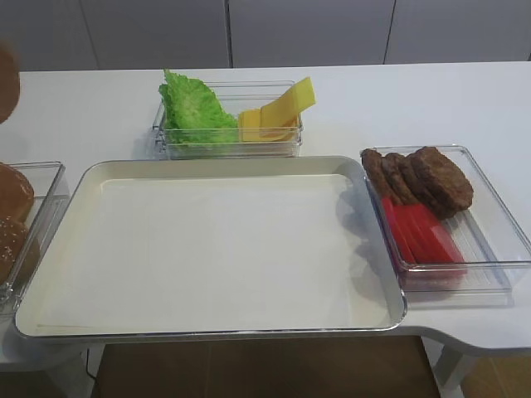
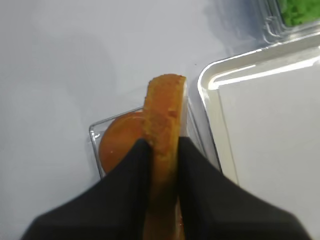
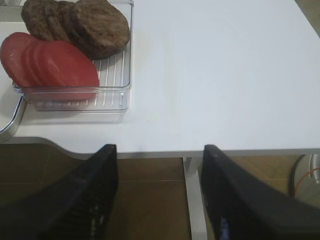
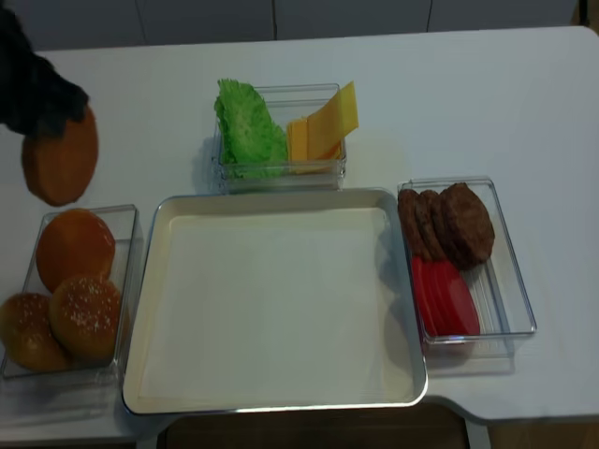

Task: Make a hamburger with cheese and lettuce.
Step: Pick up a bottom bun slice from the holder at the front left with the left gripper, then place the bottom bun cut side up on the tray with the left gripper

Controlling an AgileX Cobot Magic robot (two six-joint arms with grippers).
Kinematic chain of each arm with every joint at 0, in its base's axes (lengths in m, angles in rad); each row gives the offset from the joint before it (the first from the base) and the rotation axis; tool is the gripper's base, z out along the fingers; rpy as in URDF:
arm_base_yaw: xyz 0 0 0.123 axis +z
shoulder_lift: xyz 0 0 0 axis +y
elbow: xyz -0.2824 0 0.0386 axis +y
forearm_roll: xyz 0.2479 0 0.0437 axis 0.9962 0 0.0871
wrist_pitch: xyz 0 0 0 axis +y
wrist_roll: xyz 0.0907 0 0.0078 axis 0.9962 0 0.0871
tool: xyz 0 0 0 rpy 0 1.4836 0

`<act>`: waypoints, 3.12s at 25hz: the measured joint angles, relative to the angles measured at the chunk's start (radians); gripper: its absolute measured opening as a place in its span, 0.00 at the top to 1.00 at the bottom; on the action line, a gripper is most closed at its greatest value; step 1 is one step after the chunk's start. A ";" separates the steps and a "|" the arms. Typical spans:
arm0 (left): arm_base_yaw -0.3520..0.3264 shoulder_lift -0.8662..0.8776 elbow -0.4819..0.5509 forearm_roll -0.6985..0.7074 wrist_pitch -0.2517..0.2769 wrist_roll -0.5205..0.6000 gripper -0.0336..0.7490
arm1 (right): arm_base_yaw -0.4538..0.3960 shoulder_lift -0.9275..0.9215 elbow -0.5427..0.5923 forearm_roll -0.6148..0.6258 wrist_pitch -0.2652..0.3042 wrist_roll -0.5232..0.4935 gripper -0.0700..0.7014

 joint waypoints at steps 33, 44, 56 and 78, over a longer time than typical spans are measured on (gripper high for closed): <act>-0.859 0.447 -0.001 0.680 -0.018 -0.530 0.80 | 0.000 0.000 0.000 0.000 0.000 0.000 0.38; -0.847 0.456 -0.001 0.601 -0.022 -0.626 0.80 | 0.000 0.000 0.000 0.000 0.000 0.000 0.38; -0.827 0.456 -0.001 0.577 -0.022 -0.676 0.80 | 0.000 0.000 0.000 0.000 0.000 0.000 0.38; -0.840 0.456 0.039 0.636 -0.025 -0.629 0.81 | 0.000 0.000 0.000 0.000 0.000 0.000 0.38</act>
